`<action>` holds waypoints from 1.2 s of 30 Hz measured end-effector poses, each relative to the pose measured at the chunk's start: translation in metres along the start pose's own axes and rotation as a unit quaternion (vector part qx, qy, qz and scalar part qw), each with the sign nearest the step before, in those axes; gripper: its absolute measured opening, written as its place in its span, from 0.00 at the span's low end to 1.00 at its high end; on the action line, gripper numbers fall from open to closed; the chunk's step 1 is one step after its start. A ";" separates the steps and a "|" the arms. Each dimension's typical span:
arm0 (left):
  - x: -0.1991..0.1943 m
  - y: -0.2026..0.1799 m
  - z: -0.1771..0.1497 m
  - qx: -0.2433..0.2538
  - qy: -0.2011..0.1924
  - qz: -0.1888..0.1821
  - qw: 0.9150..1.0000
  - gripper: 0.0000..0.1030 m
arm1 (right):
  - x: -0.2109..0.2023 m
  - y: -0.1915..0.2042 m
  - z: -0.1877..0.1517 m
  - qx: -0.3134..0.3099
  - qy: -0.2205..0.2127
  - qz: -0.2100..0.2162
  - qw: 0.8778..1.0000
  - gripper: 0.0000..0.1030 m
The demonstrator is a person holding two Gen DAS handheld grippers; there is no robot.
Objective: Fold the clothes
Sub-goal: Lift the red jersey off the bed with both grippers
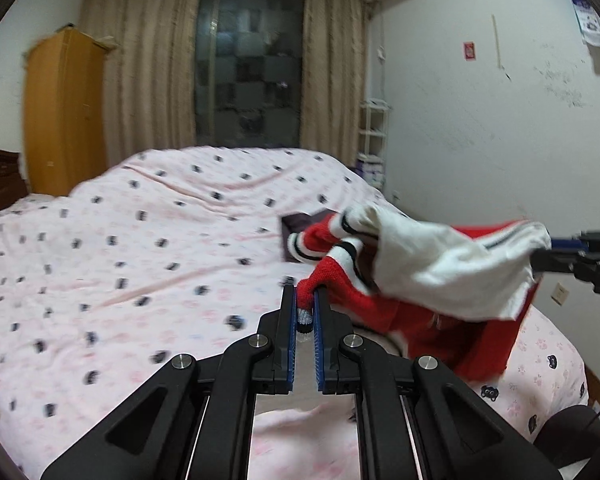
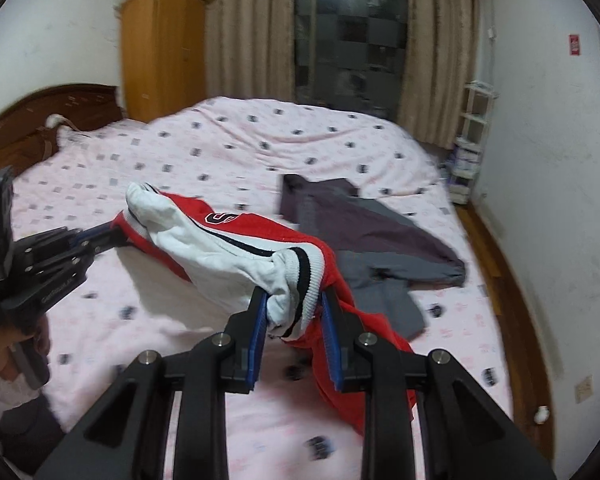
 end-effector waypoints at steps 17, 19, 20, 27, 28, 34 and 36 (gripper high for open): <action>-0.171 0.087 0.027 0.020 -0.101 0.136 0.985 0.06 | -0.092 0.120 -0.017 0.006 0.008 0.258 0.966 0.26; -0.184 0.091 0.026 0.024 -0.107 0.145 0.983 0.06 | -0.099 0.130 -0.019 0.003 0.011 0.279 0.960 0.26; -0.191 0.092 0.026 0.025 -0.110 0.148 0.982 0.06 | -0.103 0.134 -0.019 0.001 0.013 0.288 0.957 0.26; -0.227 0.099 0.035 0.028 -0.129 0.164 0.978 0.06 | -0.127 0.162 -0.018 -0.014 0.023 0.344 0.939 0.26; -0.227 0.102 0.035 0.027 -0.126 0.168 0.977 0.06 | -0.129 0.166 -0.019 -0.017 0.025 0.344 0.938 0.26; -0.191 0.126 0.027 0.015 -0.088 0.183 0.979 0.06 | -0.103 0.173 -0.025 -0.031 0.047 0.304 0.951 0.26; -0.166 0.136 0.020 0.007 -0.064 0.182 0.981 0.06 | -0.083 0.170 -0.029 -0.026 0.060 0.279 0.958 0.26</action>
Point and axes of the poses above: each gripper's, at about its wrist camera, not at the fingertips, and x roughly the way its jaws point, y to its left, z to its top, the point moved 3 cm from there along x, roughly the way its jaws point, and after that the axes turned 4 degrees about -x, right-handed, at the moved point
